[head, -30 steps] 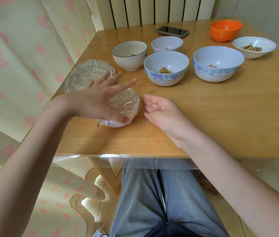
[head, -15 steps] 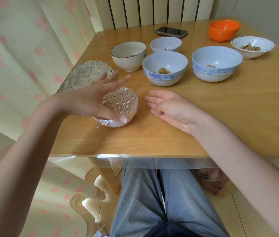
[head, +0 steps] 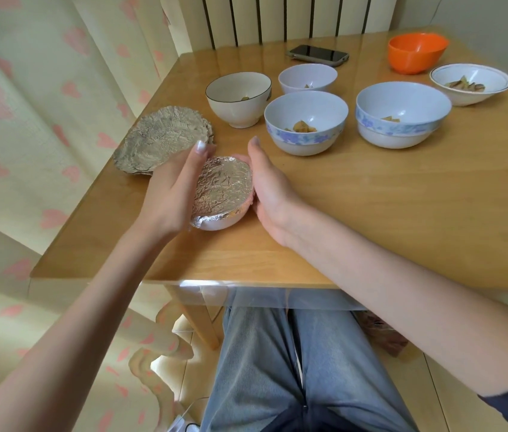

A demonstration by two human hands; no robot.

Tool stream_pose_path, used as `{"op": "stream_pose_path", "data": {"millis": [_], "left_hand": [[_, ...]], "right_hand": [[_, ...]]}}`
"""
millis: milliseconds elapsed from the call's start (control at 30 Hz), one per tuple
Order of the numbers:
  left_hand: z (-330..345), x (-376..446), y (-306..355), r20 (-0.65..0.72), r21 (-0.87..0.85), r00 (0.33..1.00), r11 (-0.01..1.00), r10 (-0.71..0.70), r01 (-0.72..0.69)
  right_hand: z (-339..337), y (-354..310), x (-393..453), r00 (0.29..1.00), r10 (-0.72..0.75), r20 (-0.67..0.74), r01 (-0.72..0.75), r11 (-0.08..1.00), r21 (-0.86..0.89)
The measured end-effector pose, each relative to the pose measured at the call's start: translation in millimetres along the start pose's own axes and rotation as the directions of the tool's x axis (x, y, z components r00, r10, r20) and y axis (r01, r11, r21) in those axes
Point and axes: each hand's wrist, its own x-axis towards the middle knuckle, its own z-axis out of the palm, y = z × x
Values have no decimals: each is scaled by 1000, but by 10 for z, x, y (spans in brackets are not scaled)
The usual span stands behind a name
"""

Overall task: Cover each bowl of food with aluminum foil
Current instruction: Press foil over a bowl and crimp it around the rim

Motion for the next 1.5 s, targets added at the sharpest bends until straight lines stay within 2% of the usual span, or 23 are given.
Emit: {"op": "stream_pose_path", "data": {"millis": [133, 200, 300, 367, 400, 467, 533, 667, 767, 833, 900, 967, 1067, 1133, 1200, 1267, 1333, 1433, 1500], "left_hand": [[7, -1, 60, 11, 118, 999, 992, 31, -33], [-16, 0, 64, 31, 96, 999, 995, 29, -32], [-90, -28, 14, 17, -21, 1000, 1000, -3, 3], [-79, -42, -59, -104, -115, 994, 993, -14, 2], [-39, -49, -86, -161, -222, 986, 975, -48, 11], [72, -60, -112, -223, -435, 964, 900, -141, 31], [151, -58, -90, -250, -571, 934, 818, -257, 72], [218, -62, -30, -235, -704, 893, 701, -385, 116], [260, -75, -3, -269, -723, 862, 681, -429, 113], [273, -80, 19, -288, -730, 841, 673, -458, 116], [270, -94, 46, -317, -705, 815, 695, -485, 139], [265, -144, 82, -318, -707, 799, 689, -511, 160], [248, -247, 85, -284, -711, 816, 681, -504, 173], [205, -300, 54, -265, -729, 824, 663, -500, 168], [109, -304, 3, -282, -719, 829, 679, -483, 151], [12, -243, -52, -269, -699, 847, 698, -457, 154], [-10, -134, -81, -194, -701, 877, 687, -440, 189], [66, -11, -71, -86, -718, 897, 651, -434, 247], [110, 3, -56, -61, -709, 901, 654, -430, 264]], "right_hand": [[12, -50, 43, 999, 28, 32, -27, 999, -34], [-67, -114, 33, 995, 60, 76, -60, 998, 2], [-266, -129, -58, 998, 37, 41, -37, 999, -14], [-306, -59, -139, 998, -17, -52, 14, 998, -57], [-273, -28, -168, 996, -43, -80, 39, 998, -58], [-152, 23, -181, 993, -67, -101, 60, 996, -65], [-5, 29, -163, 991, -40, -124, 29, 996, -87], [227, 61, -157, 961, -37, -275, 22, 998, -60], [374, 65, -114, 910, -54, -412, 63, 998, 8], [409, 57, -67, 888, -64, -454, 80, 997, 14], [375, 41, -31, 900, -50, -433, 52, 999, -7], [293, 18, 16, 937, -16, -348, 5, 999, -34], [158, -57, 97, 978, 30, -207, -44, 997, -66], [76, -96, 106, 987, 3, -161, -19, 995, -94], [-15, -88, 63, 970, -71, -232, 45, 992, -116], [-66, -6, -43, 919, -160, -360, 135, 986, -94], [7, 68, -145, 901, -106, -420, 105, 994, -26], [241, 110, -118, 916, -41, -398, 64, 997, 44], [344, 53, -90, 920, -24, -392, 49, 997, 54]]}}
